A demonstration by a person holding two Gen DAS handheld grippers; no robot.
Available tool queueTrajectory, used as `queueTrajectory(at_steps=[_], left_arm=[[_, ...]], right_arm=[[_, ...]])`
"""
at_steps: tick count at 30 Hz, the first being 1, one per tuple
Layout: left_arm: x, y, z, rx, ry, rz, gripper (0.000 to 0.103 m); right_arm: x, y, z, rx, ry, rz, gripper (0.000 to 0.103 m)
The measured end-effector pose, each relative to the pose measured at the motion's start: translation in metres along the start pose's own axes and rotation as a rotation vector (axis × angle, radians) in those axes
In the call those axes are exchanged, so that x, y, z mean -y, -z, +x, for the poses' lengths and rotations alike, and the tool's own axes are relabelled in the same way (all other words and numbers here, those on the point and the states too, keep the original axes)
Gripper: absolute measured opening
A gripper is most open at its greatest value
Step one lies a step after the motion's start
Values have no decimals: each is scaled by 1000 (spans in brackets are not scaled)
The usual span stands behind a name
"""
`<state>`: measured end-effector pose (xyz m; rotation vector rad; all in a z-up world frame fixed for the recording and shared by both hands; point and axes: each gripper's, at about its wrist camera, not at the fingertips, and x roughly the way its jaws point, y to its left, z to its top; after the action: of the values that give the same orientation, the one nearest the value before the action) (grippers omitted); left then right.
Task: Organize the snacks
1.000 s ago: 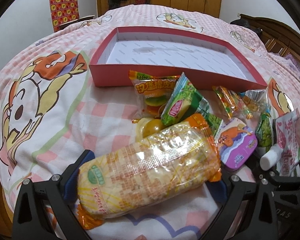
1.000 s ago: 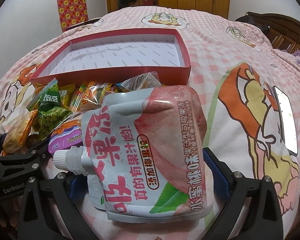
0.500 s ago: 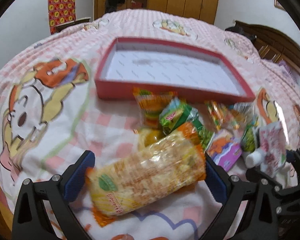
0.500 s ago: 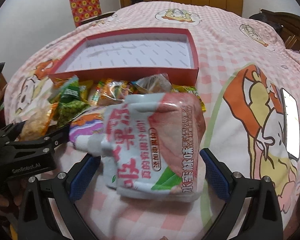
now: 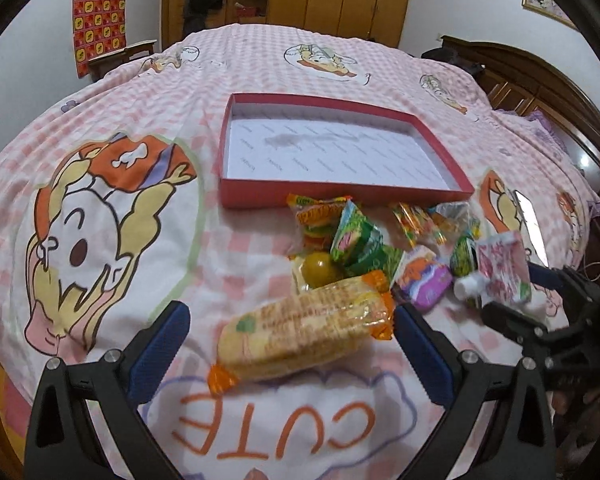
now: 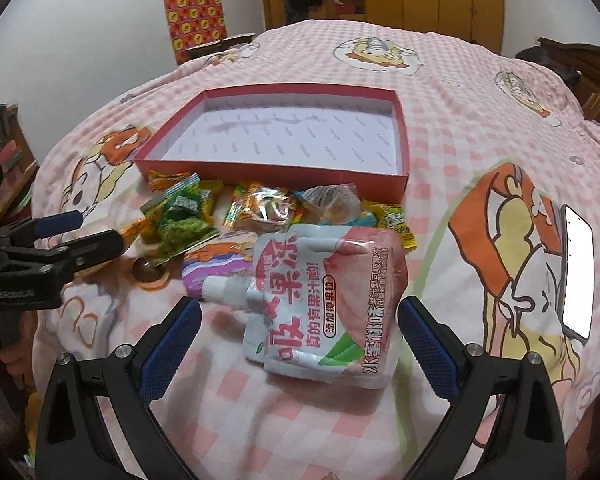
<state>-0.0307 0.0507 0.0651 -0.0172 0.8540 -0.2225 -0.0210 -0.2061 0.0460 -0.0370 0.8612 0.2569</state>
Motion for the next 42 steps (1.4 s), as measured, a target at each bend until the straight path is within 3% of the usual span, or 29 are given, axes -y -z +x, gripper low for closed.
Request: queueTrajectory(at_steps=[9,16,21,25,30,33,36,39,42], left_arm=[[-3,12,-5,-20,17,-5,103],[-14,17,-6,-26,70,-88,101],[-9,14,-8,-1,104,-91,98],[-1,15,-17,3,161,-61,89],[6,15,-24,28,110,-20,89],[0,13,-17,8,35,-62,90],[-10,13,-5,-43,44,-118,90],[-15,15,4,-70,92,-166,90],[-6,15,13,-74,67,-136,91]], right_arm=[[4,8,-5,-5,-33,13,101],[1,10,-9,-6,-32,3,100],[0,9,-11,0,-40,2,101],[-2,8,-13,2,-45,-9,101],[-4,9,-18,12,-71,-16,101],[-6,9,-18,11,-72,-28,101],[-5,8,-17,11,-77,-14,101],[-3,9,-16,-1,-136,10,100],[-4,10,-17,-2,-134,2,101]])
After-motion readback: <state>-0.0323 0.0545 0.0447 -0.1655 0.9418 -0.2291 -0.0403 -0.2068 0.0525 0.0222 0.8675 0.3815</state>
